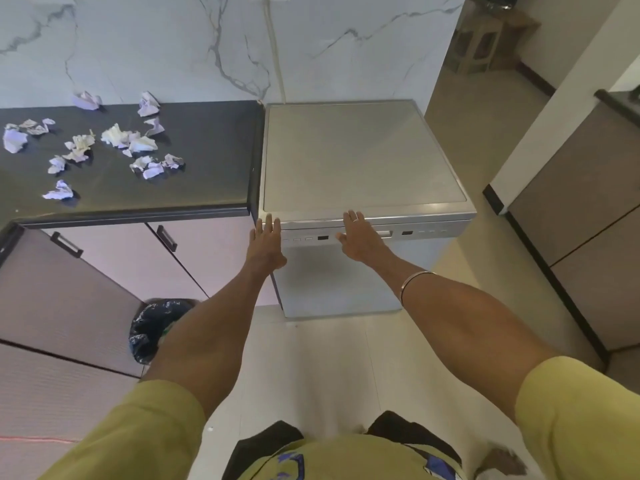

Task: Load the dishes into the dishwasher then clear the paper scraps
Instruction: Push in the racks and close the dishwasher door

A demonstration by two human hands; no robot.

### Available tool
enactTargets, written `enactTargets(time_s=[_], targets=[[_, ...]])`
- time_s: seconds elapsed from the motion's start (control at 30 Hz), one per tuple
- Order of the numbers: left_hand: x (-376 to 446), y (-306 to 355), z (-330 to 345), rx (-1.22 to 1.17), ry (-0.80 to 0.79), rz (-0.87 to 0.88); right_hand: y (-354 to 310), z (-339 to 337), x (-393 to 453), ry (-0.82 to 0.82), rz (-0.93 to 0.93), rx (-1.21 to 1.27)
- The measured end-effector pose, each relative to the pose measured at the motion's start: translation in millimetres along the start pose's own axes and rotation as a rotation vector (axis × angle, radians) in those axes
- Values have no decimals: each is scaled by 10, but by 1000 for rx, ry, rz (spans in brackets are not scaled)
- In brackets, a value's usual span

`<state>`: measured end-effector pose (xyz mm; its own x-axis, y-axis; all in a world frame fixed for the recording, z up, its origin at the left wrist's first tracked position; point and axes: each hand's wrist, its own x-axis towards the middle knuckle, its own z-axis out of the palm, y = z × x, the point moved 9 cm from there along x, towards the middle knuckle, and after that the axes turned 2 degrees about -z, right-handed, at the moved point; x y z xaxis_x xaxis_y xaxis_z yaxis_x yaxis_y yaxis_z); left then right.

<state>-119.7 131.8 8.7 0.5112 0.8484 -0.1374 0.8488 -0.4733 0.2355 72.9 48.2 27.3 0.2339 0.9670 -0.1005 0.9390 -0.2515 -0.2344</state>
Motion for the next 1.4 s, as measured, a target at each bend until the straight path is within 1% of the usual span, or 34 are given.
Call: enactTargets(time_s=[0.1, 0.23, 0.3, 0.37, 0.43, 0.5, 0.6, 0.67, 0.8, 1.07, 1.3, 1.4], targets=[[92, -48, 123, -37, 40, 1, 30, 94, 73, 71, -13, 22], [266, -25, 163, -61, 162, 50, 119, 182, 234, 111, -33, -28], [376, -36, 181, -38, 222, 72, 193, 267, 345, 133, -35, -51], [496, -86, 225, 16, 238, 69, 261, 346, 389, 174, -32, -55], [578, -127, 270, 56, 266, 66, 304, 425, 359, 249, -37, -34], [590, -150, 291, 21, 323, 65, 316, 453, 317, 326, -40, -22], [551, -195, 326, -91, 415, 66, 322, 464, 300, 359, -44, -13], [535, -205, 328, -120, 456, 66, 319, 459, 286, 376, -41, -9], [524, -219, 321, -136, 490, 62, 292, 463, 271, 396, -7, 20], [519, -212, 330, -132, 538, 29, 302, 455, 270, 404, 5, 42], [540, -209, 379, -23, 569, 7, 293, 488, 282, 462, 18, 48], [548, -166, 407, 12, 565, -17, 300, 496, 293, 416, 20, 33]])
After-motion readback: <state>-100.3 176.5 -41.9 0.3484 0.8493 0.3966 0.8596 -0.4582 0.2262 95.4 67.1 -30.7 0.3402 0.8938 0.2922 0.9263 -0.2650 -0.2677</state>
